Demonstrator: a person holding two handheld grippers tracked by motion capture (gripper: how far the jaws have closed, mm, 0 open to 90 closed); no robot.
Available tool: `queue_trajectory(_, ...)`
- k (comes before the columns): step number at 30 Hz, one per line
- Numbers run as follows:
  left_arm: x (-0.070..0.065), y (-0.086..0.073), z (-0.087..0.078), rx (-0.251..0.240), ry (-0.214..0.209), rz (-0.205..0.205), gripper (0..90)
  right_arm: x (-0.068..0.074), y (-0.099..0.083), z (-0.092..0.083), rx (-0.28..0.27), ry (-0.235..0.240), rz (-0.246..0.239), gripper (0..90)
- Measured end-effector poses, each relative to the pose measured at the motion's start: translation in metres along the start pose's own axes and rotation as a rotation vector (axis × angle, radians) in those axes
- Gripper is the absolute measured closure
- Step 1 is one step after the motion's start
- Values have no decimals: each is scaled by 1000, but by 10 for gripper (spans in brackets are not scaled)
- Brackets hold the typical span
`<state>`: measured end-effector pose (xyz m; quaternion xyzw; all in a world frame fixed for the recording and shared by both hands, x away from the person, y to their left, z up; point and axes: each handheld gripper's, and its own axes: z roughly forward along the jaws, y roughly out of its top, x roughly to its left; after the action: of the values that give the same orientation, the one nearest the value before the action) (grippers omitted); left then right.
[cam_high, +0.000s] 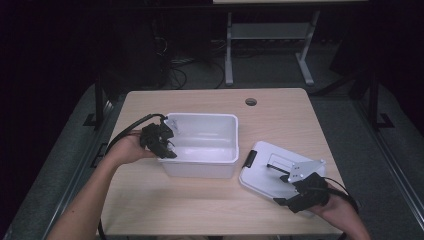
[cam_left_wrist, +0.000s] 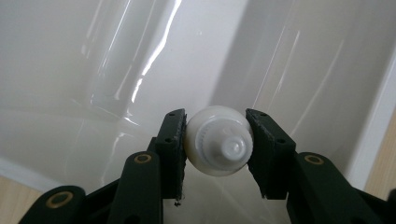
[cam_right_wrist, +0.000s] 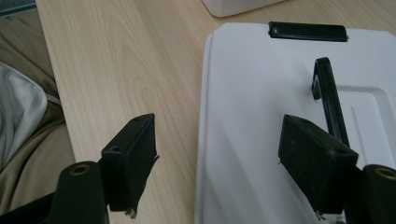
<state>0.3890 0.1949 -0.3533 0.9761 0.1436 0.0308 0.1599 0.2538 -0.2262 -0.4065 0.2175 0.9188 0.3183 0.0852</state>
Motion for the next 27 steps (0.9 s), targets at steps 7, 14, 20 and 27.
queue_trajectory(7,-1,0,-3,-16,4,-3,645,0,1,-1,-4,0,4,270)
queue_trajectory(14,0,2,-5,-10,10,2,649,0,2,-1,-7,-2,-3,269)
queue_trajectory(20,-1,4,-5,-6,9,8,649,1,1,-1,-7,-5,-4,269)
queue_trajectory(27,-1,5,-7,-8,11,5,649,0,0,-1,-13,-2,13,269)
